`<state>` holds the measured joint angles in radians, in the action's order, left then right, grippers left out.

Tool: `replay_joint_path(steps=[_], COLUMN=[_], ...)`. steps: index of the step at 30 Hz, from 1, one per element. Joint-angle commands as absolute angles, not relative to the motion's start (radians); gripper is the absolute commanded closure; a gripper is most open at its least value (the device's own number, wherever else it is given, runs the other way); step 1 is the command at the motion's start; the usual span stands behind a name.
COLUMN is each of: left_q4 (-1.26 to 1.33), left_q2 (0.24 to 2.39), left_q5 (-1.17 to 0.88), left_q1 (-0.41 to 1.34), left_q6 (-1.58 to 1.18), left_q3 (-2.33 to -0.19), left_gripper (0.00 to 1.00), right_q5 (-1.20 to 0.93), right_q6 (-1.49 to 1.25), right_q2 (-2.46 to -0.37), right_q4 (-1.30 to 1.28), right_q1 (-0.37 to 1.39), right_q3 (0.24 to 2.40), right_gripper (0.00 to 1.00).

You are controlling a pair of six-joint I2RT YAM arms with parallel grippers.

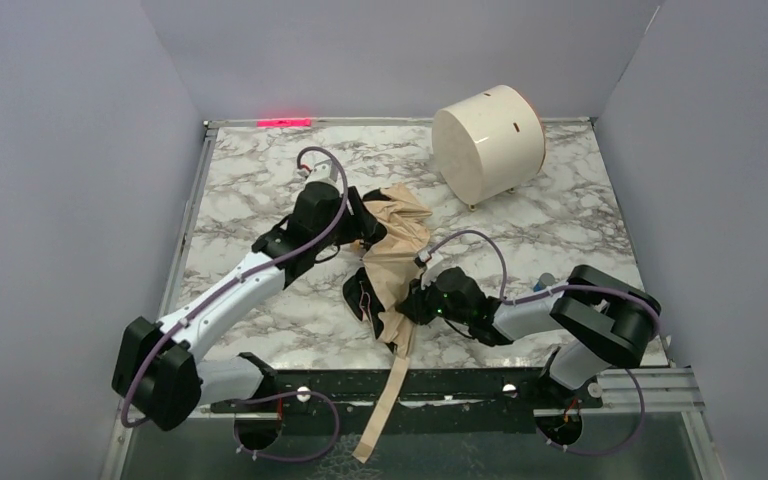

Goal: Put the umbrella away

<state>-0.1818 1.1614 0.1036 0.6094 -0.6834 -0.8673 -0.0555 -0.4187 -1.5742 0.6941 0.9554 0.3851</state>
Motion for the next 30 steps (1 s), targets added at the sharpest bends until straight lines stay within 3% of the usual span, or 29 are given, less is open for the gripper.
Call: replay_joint_path(steps=[1,11,26,30], left_q4=[-0.243,-0.294,-0.354,-0.346], left_q2=[1.292,1.523,1.592,1.617], left_q5=[-0.044,-0.092,-0.021,-0.019], left_q1=[0.571,0.565,0.565,0.564], left_q6=[-0.659,-0.629,-0.609,-0.599], left_q3=[-0.986,-1.157,-1.175,-1.179], left_gripper=[0.38,0.45,0.44,0.51], right_q5=[-0.038,-0.029,-0.032,-0.031], right_q6=[-0.416,-0.428,-0.433,-0.424], right_q2=[-1.627,-1.625,-1.624,-1.622], right_q4=[0.614,0.619,0.604,0.593], right_q1=[0.972,0.974,0.977,0.979], right_q3=[0.354,0.351,0.363,0.370], right_gripper=[0.81,0.81,0.81,0.81])
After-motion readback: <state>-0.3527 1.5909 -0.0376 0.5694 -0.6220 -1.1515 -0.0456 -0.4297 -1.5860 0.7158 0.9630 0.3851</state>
